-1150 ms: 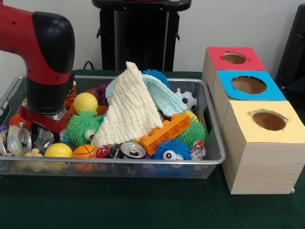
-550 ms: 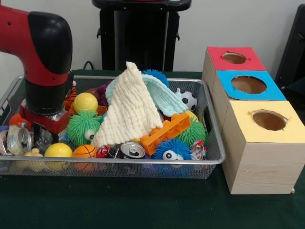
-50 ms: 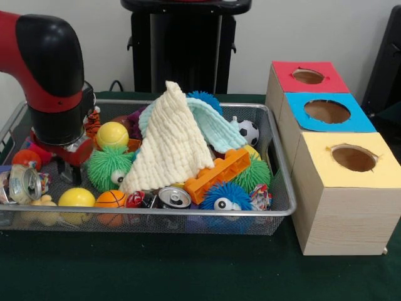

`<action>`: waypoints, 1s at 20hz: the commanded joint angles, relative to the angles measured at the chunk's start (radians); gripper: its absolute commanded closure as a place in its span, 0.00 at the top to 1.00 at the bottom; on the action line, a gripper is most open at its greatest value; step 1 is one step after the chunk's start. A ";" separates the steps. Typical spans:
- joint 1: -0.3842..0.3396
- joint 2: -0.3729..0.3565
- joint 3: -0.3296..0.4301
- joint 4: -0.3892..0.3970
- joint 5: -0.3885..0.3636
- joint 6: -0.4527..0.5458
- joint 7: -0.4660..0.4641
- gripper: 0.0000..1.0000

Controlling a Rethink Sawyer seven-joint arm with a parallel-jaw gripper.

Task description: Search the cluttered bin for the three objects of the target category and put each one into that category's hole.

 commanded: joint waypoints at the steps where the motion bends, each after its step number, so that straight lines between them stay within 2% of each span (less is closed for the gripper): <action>1: 0.012 0.014 0.091 0.076 0.039 0.188 -0.117 0.00; 5: 0.022 -0.004 0.086 0.076 0.035 0.200 -0.109 0.00; 11: 0.067 -0.092 0.030 0.125 0.006 0.143 -0.040 0.00; 13: 0.057 -0.108 0.037 0.140 0.019 0.146 -0.046 0.00; 16: 0.048 -0.163 0.043 0.171 0.036 0.156 -0.056 0.00; 20: 0.069 -0.255 0.023 0.187 0.015 0.133 -0.053 0.00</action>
